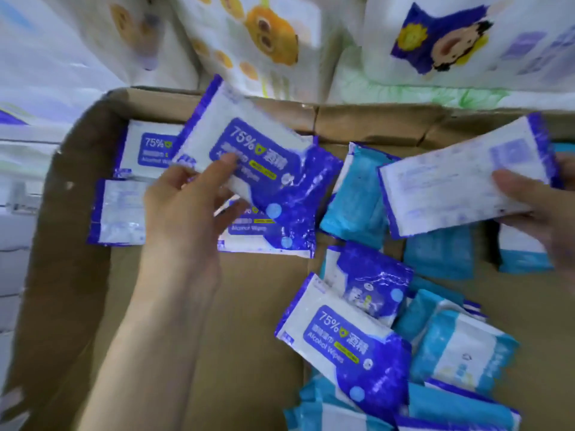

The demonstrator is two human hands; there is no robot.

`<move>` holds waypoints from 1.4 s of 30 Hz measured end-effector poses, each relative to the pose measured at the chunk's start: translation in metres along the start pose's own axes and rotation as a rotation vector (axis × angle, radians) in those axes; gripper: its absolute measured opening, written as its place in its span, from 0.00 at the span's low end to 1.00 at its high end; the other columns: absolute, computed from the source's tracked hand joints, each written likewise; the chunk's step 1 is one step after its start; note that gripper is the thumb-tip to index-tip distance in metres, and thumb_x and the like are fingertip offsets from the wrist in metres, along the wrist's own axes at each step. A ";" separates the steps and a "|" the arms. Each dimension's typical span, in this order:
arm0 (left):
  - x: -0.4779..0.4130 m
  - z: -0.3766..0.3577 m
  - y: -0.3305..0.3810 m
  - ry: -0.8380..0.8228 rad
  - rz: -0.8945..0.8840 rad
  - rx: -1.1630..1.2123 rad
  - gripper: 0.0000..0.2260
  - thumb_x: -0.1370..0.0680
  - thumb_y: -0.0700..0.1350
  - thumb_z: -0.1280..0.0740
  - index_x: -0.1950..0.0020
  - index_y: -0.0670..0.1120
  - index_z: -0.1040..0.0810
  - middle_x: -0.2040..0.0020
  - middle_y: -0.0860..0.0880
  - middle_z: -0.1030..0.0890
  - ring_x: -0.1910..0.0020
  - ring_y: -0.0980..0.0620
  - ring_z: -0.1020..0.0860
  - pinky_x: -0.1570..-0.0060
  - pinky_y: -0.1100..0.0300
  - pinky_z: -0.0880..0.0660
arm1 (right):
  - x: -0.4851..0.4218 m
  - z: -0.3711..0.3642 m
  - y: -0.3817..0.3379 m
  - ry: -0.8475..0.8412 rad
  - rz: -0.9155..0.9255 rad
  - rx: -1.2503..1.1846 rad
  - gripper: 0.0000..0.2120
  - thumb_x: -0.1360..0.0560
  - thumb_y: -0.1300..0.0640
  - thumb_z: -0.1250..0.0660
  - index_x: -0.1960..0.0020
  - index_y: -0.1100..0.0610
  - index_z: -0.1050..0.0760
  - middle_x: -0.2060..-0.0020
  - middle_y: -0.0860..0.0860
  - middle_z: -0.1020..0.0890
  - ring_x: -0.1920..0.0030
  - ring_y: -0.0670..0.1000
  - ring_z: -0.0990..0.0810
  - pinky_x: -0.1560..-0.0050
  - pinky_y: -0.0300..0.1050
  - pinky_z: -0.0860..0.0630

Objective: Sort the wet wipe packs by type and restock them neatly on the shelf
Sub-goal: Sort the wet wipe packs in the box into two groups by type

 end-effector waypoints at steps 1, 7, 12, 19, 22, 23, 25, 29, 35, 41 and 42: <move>-0.010 0.015 0.002 0.040 0.020 0.046 0.04 0.25 0.38 0.32 0.58 0.44 0.24 0.72 0.53 0.21 0.71 0.57 0.22 0.65 0.63 0.22 | -0.001 -0.014 -0.005 -0.041 -0.036 -0.117 0.18 0.36 0.48 0.26 0.48 0.54 0.21 0.56 0.47 0.14 0.56 0.45 0.15 0.60 0.37 0.20; -0.065 0.073 -0.006 0.143 0.050 0.027 0.11 0.25 0.37 0.31 0.43 0.39 0.22 0.56 0.45 0.18 0.61 0.52 0.19 0.62 0.62 0.21 | 0.012 -0.129 -0.011 -0.240 -0.328 -0.435 0.06 0.24 0.62 0.35 0.52 0.54 0.22 0.59 0.49 0.14 0.59 0.45 0.16 0.60 0.38 0.19; -0.095 0.081 -0.011 0.151 0.002 -0.025 0.08 0.25 0.37 0.31 0.47 0.45 0.23 0.54 0.46 0.17 0.60 0.52 0.17 0.60 0.59 0.19 | 0.014 -0.191 -0.006 -0.090 -0.520 -0.544 0.05 0.27 0.64 0.30 0.56 0.57 0.25 0.60 0.51 0.17 0.58 0.49 0.18 0.64 0.39 0.19; -0.112 0.094 -0.024 0.223 -0.024 -0.437 0.17 0.29 0.52 0.26 0.44 0.46 0.22 0.54 0.46 0.16 0.59 0.49 0.16 0.56 0.48 0.18 | 0.007 -0.223 0.000 0.003 -0.166 -0.292 0.08 0.26 0.65 0.30 0.58 0.56 0.26 0.57 0.52 0.18 0.59 0.48 0.17 0.67 0.36 0.21; -0.110 0.095 -0.020 0.227 -0.036 -0.478 0.18 0.29 0.54 0.26 0.45 0.46 0.21 0.55 0.47 0.16 0.60 0.49 0.16 0.55 0.50 0.19 | 0.002 -0.225 0.007 0.043 -0.163 -0.258 0.08 0.27 0.64 0.29 0.58 0.55 0.27 0.57 0.51 0.18 0.59 0.48 0.17 0.66 0.37 0.21; -0.108 0.094 -0.020 0.237 -0.041 -0.477 0.18 0.29 0.53 0.26 0.45 0.45 0.21 0.57 0.48 0.16 0.62 0.51 0.16 0.57 0.52 0.18 | 0.000 -0.225 0.009 0.054 -0.154 -0.237 0.08 0.27 0.63 0.29 0.56 0.55 0.27 0.55 0.52 0.17 0.58 0.49 0.16 0.65 0.38 0.21; -0.104 0.091 -0.019 0.233 -0.023 -0.386 0.15 0.27 0.50 0.27 0.45 0.43 0.22 0.60 0.47 0.16 0.67 0.54 0.17 0.62 0.58 0.19 | -0.003 -0.222 0.011 0.069 -0.134 -0.198 0.08 0.27 0.62 0.28 0.56 0.54 0.27 0.53 0.53 0.17 0.57 0.50 0.16 0.64 0.40 0.20; -0.100 0.085 -0.015 0.186 0.035 -0.186 0.12 0.26 0.45 0.28 0.46 0.41 0.23 0.63 0.46 0.17 0.69 0.54 0.18 0.66 0.63 0.21 | -0.006 -0.209 0.007 0.042 -0.115 -0.156 0.09 0.27 0.61 0.28 0.57 0.54 0.29 0.54 0.52 0.17 0.58 0.49 0.16 0.67 0.38 0.21; -0.091 0.080 -0.015 0.212 0.007 -0.182 0.10 0.23 0.45 0.30 0.48 0.40 0.24 0.68 0.48 0.18 0.71 0.56 0.19 0.68 0.65 0.22 | -0.006 -0.205 -0.006 -0.048 0.173 0.327 0.13 0.27 0.52 0.28 0.53 0.55 0.32 0.63 0.42 0.28 0.54 0.46 0.24 0.59 0.43 0.25; -0.042 0.058 -0.017 0.255 -0.200 -0.470 0.15 0.29 0.61 0.34 0.51 0.51 0.26 0.71 0.53 0.20 0.77 0.58 0.22 0.60 0.48 0.20 | -0.022 -0.134 -0.003 0.012 0.305 0.435 0.16 0.29 0.54 0.27 0.52 0.53 0.34 0.59 0.47 0.28 0.54 0.49 0.27 0.55 0.43 0.32; -0.027 0.038 -0.019 0.161 -0.233 -0.519 0.08 0.26 0.56 0.33 0.55 0.53 0.27 0.71 0.53 0.20 0.76 0.58 0.22 0.61 0.53 0.21 | -0.026 -0.113 0.003 0.004 0.299 0.463 0.15 0.30 0.56 0.26 0.52 0.52 0.32 0.58 0.46 0.27 0.53 0.50 0.25 0.52 0.46 0.29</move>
Point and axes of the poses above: each hand's wrist, its own x-axis away from the middle knuckle, its own z-axis out of the back of the hand, y = z × x, the point moved 1 cm from there along -x, towards the middle knuckle
